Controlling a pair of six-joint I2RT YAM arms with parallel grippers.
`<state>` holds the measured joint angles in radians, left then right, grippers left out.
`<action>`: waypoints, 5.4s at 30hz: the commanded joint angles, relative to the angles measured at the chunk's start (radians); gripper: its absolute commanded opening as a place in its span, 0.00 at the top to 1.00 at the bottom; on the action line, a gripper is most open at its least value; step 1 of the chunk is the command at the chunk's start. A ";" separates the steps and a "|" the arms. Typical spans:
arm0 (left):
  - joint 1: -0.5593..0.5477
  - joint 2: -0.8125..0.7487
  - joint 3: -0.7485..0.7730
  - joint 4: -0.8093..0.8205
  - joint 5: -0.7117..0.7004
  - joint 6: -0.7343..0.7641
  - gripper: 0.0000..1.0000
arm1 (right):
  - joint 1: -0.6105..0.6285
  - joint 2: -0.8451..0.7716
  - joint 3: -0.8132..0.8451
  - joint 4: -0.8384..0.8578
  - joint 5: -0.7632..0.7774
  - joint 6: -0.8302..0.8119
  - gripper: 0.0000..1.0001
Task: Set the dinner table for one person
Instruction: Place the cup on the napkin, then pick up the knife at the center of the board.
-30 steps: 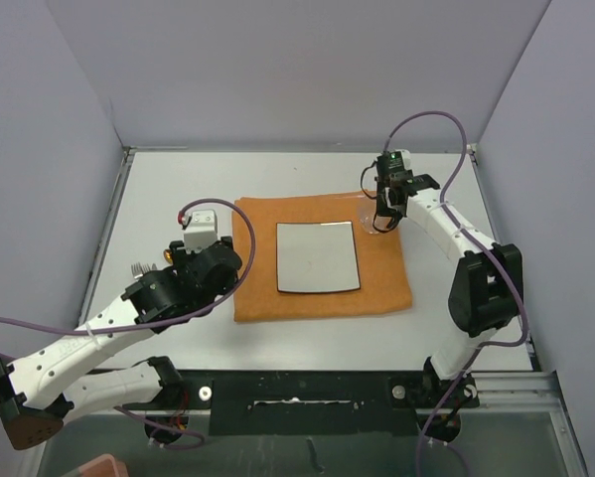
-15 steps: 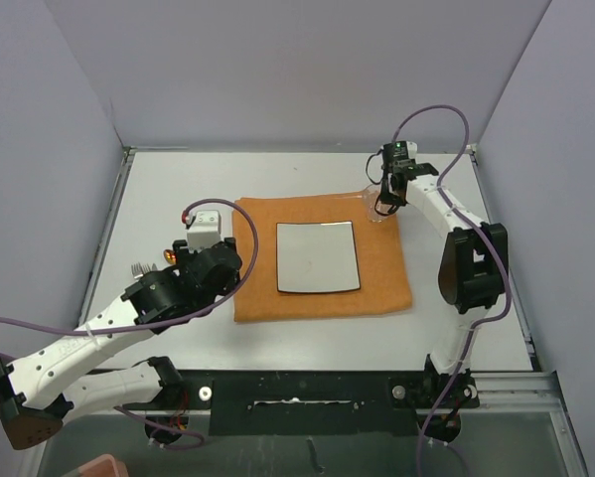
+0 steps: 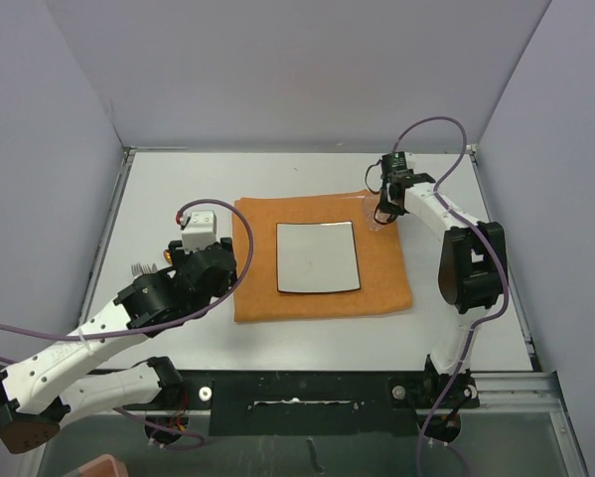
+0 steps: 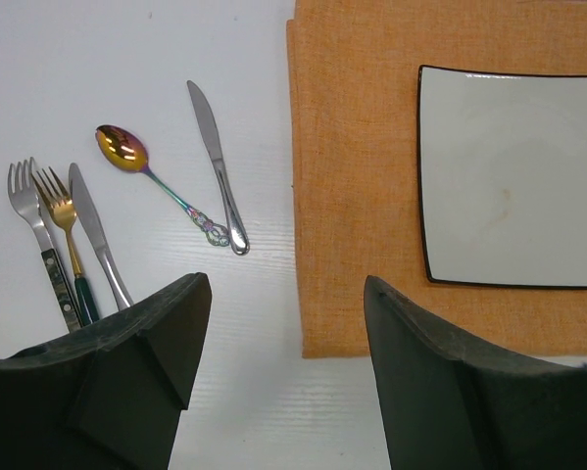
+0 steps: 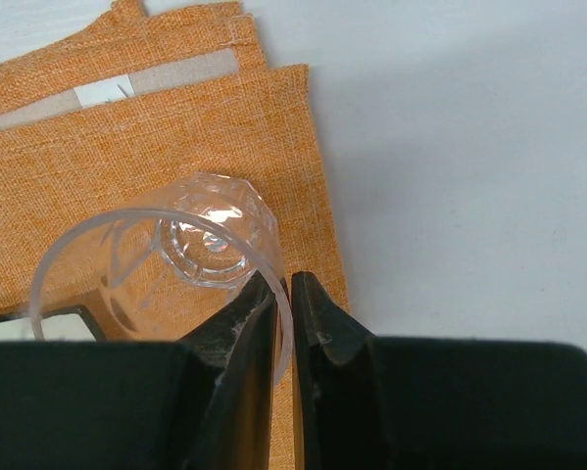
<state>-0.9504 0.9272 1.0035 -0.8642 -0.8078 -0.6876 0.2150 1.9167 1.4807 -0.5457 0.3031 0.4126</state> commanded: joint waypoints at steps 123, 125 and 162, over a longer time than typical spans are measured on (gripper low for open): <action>0.639 0.378 -0.123 0.264 0.573 0.001 0.37 | 0.326 -0.795 -0.247 0.022 -0.411 -0.242 0.89; 0.666 0.435 -0.090 0.279 0.590 0.030 0.39 | 0.326 -0.810 -0.251 0.008 -0.396 -0.249 0.89; 0.697 0.811 0.006 0.419 0.636 0.052 0.46 | 0.297 -0.792 -0.215 -0.013 -0.379 -0.267 0.91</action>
<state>-0.2588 1.6901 0.9779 -0.4969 -0.1795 -0.6258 0.5167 1.1385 1.2266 -0.6003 -0.0799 0.1455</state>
